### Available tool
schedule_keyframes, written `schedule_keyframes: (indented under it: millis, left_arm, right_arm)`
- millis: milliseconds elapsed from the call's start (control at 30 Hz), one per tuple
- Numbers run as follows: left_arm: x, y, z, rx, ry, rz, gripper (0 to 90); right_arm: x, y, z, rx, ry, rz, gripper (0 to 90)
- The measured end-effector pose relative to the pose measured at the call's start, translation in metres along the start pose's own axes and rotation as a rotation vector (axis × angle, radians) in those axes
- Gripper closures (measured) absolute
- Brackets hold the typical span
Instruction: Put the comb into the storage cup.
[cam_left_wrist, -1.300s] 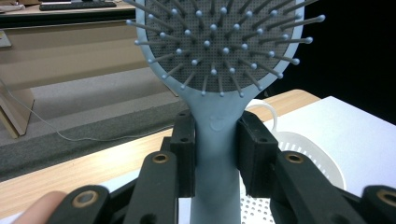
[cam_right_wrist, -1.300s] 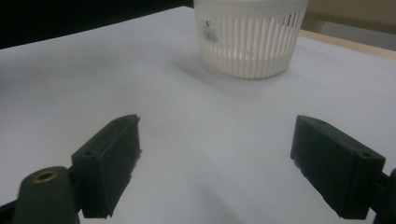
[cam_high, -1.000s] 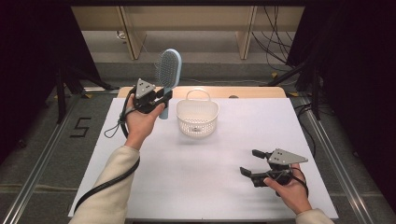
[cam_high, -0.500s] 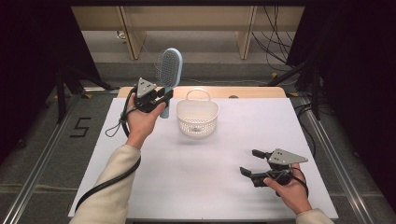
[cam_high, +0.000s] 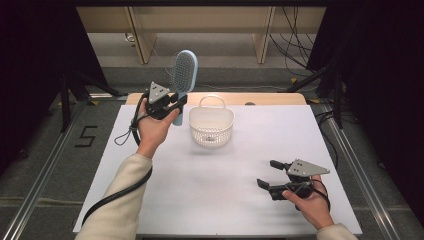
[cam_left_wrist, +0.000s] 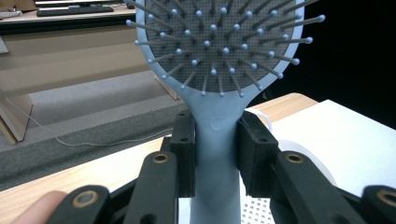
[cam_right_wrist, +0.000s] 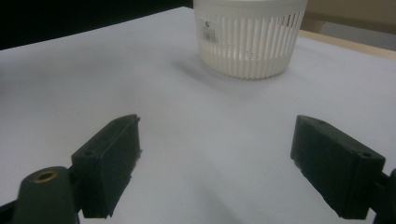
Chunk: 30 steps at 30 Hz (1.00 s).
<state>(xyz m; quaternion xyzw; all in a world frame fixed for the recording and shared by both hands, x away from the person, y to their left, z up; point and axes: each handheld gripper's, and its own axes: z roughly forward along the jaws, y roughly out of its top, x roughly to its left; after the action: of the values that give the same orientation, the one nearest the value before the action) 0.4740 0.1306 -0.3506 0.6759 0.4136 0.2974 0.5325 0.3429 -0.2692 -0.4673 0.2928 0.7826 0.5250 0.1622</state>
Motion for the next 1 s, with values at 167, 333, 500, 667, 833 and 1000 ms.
schedule_keyframes:
  millis: [167,333,500,667,833,1000]
  left_arm:
    - [-0.0014,0.0008,0.0019,-0.001,0.001,0.003,69.9]
    - [-0.0024,0.0016,0.0036,-0.002,-0.002,0.002,70.0]
    - [-0.003,0.0018,0.0048,0.001,-0.003,0.003,69.9]
    - [-0.0033,0.0023,0.0053,0.001,-0.001,0.008,70.0]
    - [-0.0038,0.003,0.0063,0.0,0.0,0.01,69.9]
    - [-0.0044,0.0029,0.0075,0.002,0.0,0.013,69.9]
  right_arm:
    - [0.0,0.0,-0.0002,0.002,-0.001,-0.001,16.4]
    - [-0.0002,-0.0001,-0.0001,0.001,-0.003,-0.001,16.4]
    - [-0.0002,-0.0002,-0.0002,0.002,-0.003,-0.001,16.4]
    - [-0.0001,-0.0002,-0.0003,0.002,-0.003,-0.002,16.4]
    - [-0.0002,-0.0002,-0.0003,0.003,-0.004,-0.001,16.4]
    - [-0.0002,-0.0002,-0.0004,0.003,-0.003,-0.002,16.4]
